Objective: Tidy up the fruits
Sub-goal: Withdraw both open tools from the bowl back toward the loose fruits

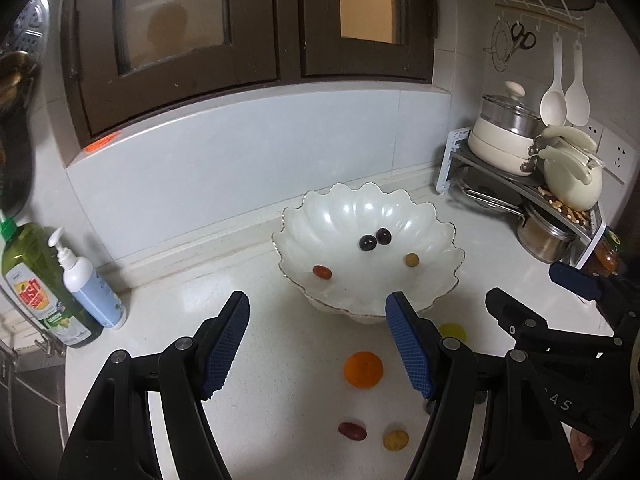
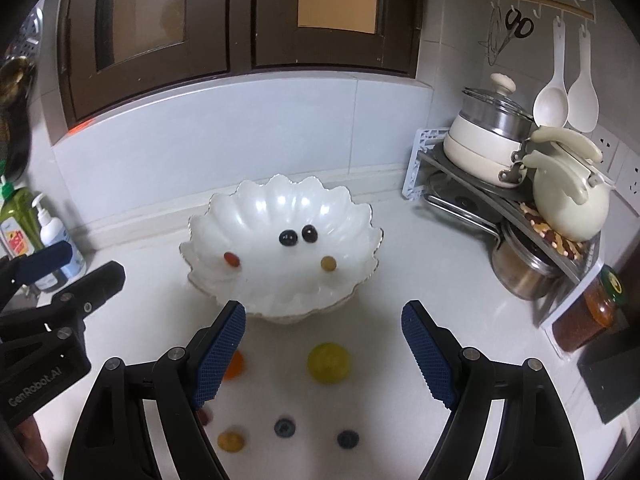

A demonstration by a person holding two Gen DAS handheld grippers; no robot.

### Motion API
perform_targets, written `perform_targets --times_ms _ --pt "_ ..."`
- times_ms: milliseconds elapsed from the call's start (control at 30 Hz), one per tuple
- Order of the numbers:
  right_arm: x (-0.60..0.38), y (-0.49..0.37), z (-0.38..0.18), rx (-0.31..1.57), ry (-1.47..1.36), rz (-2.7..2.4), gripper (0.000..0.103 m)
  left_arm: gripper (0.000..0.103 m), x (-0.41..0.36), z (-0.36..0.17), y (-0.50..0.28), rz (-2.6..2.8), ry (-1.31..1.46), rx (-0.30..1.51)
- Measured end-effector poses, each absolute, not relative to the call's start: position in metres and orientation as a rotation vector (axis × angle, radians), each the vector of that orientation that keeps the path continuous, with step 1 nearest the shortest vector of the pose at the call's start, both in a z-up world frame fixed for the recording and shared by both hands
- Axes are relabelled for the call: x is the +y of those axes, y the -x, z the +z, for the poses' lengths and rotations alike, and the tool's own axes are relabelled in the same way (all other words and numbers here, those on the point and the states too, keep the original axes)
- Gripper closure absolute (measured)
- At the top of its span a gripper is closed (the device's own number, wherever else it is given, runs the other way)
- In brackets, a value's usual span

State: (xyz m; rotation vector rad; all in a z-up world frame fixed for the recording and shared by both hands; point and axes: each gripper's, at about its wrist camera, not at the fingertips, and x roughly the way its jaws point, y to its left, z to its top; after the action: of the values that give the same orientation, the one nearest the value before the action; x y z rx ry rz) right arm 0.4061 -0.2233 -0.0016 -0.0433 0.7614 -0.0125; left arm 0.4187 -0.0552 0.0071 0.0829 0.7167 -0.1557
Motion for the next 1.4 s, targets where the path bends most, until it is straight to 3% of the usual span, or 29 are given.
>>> perform_targets --times_ms 533,1400 --pt "-0.223 -0.354 0.002 0.699 0.078 -0.061 0.022 0.033 -0.049 0.003 -0.368 -0.167 -0.071 0.702" --pt "-0.241 -0.315 -0.035 0.772 0.039 -0.059 0.024 0.033 -0.073 -0.034 -0.326 -0.172 -0.086 0.74"
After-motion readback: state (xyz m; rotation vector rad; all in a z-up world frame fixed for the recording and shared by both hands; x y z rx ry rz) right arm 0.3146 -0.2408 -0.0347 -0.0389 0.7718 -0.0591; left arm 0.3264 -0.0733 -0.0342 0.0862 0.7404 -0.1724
